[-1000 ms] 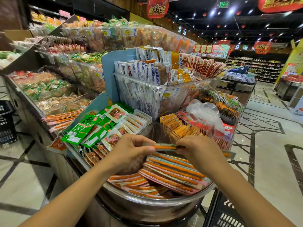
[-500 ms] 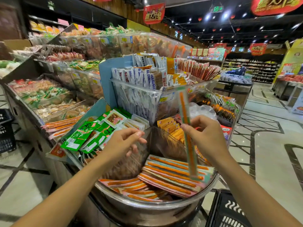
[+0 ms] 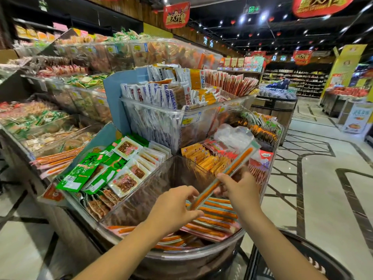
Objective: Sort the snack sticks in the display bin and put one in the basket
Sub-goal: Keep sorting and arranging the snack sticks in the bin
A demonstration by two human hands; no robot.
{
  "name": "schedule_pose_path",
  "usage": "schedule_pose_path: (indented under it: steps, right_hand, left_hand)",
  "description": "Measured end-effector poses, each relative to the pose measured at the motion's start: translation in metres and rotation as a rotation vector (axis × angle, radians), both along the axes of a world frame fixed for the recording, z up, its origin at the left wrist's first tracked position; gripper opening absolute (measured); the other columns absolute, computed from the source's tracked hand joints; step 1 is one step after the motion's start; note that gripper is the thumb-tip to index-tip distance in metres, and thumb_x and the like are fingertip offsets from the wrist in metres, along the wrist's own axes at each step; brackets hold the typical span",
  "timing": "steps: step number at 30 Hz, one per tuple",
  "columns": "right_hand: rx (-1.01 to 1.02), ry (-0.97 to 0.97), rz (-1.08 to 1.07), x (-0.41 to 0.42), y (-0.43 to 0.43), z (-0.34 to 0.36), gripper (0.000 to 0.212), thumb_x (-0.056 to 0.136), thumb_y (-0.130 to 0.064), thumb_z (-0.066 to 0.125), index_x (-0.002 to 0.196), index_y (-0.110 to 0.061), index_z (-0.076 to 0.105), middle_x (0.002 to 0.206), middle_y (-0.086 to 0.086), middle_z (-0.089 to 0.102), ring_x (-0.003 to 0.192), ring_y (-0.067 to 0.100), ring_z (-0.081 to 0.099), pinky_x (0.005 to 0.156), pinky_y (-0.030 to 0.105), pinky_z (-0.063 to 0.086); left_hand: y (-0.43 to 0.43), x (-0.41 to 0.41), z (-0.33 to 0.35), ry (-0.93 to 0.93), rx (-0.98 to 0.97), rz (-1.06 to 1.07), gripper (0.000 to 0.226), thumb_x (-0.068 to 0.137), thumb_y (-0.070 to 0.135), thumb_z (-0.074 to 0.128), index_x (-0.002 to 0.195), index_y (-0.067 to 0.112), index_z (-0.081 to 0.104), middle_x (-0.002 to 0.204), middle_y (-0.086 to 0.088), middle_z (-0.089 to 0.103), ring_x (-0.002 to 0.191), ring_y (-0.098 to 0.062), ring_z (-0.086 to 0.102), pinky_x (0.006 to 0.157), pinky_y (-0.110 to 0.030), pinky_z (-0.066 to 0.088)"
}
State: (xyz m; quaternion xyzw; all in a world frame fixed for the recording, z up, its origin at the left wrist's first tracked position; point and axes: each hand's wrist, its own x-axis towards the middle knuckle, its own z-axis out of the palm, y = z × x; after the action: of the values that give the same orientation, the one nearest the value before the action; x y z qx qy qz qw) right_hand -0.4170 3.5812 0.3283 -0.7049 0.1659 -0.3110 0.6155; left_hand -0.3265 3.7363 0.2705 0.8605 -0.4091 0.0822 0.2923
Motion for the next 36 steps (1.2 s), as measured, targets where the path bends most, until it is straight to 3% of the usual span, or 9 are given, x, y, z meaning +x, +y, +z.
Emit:
schedule_pose_path:
  steps: [5, 9, 12, 17, 20, 22, 24, 29, 36]
  right_hand:
    - [0.119, 0.003, 0.008, 0.001, -0.013, -0.019, 0.015, 0.099, -0.019, 0.062, 0.094, -0.005, 0.06, 0.061, 0.007, 0.066, 0.051, 0.022, 0.066, 0.052, 0.033, 0.057]
    - [0.137, -0.024, -0.064, -0.004, -0.029, -0.025, 0.004, 0.098, -0.017, 0.064, 0.097, -0.018, 0.06, 0.082, 0.011, 0.069, 0.06, 0.017, 0.068, 0.056, 0.031, 0.057]
    - [-0.071, 0.01, -0.111, -0.008, -0.037, -0.039, 0.016, 0.091, -0.018, 0.072, 0.097, -0.03, 0.062, 0.099, -0.002, 0.067, 0.083, 0.013, 0.069, 0.074, 0.034, 0.059]
    - [-0.633, 0.149, -0.189, -0.006, -0.042, -0.063, 0.023, 0.088, -0.021, 0.075, 0.083, -0.032, 0.056, 0.093, -0.022, 0.052, 0.091, -0.001, 0.054, 0.075, 0.012, 0.039]
    - [-0.817, 0.266, -0.266, -0.003, -0.044, -0.077, 0.013, 0.089, -0.027, 0.073, 0.086, -0.031, 0.061, 0.093, -0.02, 0.049, 0.093, 0.004, 0.046, 0.075, 0.015, 0.036]
    - [-0.938, 0.297, -0.358, -0.001, -0.043, -0.081, 0.003, 0.087, -0.032, 0.072, 0.088, -0.031, 0.069, 0.095, -0.016, 0.056, 0.095, 0.009, 0.046, 0.08, 0.025, 0.039]
    - [-1.024, 0.312, -0.414, 0.0, -0.042, -0.082, 0.003, 0.087, -0.035, 0.071, 0.087, -0.032, 0.073, 0.095, -0.015, 0.06, 0.095, 0.012, 0.047, 0.082, 0.032, 0.039]
    - [-1.107, 0.384, -0.414, 0.002, -0.042, -0.081, 0.018, 0.092, -0.043, 0.063, 0.087, -0.033, 0.076, 0.093, -0.017, 0.06, 0.096, 0.014, 0.045, 0.083, 0.035, 0.037]
    - [-1.277, 0.443, -0.36, -0.001, -0.036, -0.072, 0.014, 0.09, -0.035, 0.068, 0.086, -0.027, 0.078, 0.085, -0.007, 0.064, 0.089, 0.02, 0.049, 0.077, 0.04, 0.038]
  left_hand:
    - [-0.012, 0.017, -0.012, -0.147, 0.122, 0.051, 0.027, 0.093, 0.041, 0.061, 0.12, 0.037, 0.062, 0.108, 0.013, 0.062, 0.103, -0.01, 0.062, 0.082, -0.034, 0.053]
    - [-0.014, 0.041, -0.017, -0.191, 0.193, 0.127, 0.025, 0.096, 0.032, 0.059, 0.12, 0.036, 0.063, 0.109, 0.012, 0.061, 0.105, -0.014, 0.062, 0.08, -0.034, 0.053]
    - [-0.018, 0.058, -0.017, -0.217, 0.258, 0.185, 0.022, 0.097, 0.031, 0.057, 0.117, 0.034, 0.066, 0.106, 0.01, 0.064, 0.104, -0.017, 0.062, 0.079, -0.036, 0.054]
    - [-0.035, 0.075, -0.021, -0.216, 0.32, 0.225, 0.015, 0.094, 0.023, 0.053, 0.103, 0.028, 0.064, 0.094, 0.002, 0.069, 0.093, -0.024, 0.066, 0.074, -0.04, 0.056]
    - [-0.042, 0.078, -0.029, -0.2, 0.31, 0.197, 0.009, 0.097, 0.025, 0.054, 0.098, 0.027, 0.063, 0.092, 0.004, 0.068, 0.089, -0.021, 0.066, 0.076, -0.038, 0.054]
    - [-0.046, 0.078, -0.036, -0.198, 0.292, 0.175, 0.009, 0.097, 0.025, 0.055, 0.098, 0.028, 0.064, 0.092, 0.005, 0.068, 0.088, -0.02, 0.066, 0.076, -0.036, 0.053]
    - [-0.047, 0.079, -0.041, -0.206, 0.281, 0.163, 0.011, 0.098, 0.024, 0.055, 0.1, 0.027, 0.066, 0.092, 0.004, 0.07, 0.087, -0.02, 0.067, 0.076, -0.036, 0.054]
    - [-0.044, 0.082, -0.043, -0.111, 0.249, 0.166, 0.013, 0.097, 0.029, 0.058, 0.108, 0.03, 0.065, 0.097, 0.004, 0.072, 0.087, -0.017, 0.068, 0.078, -0.035, 0.056]
    - [-0.043, 0.079, -0.039, -0.046, 0.296, 0.125, 0.021, 0.094, 0.029, 0.059, 0.112, 0.028, 0.07, 0.105, 0.009, 0.069, 0.094, -0.009, 0.065, 0.083, -0.03, 0.055]
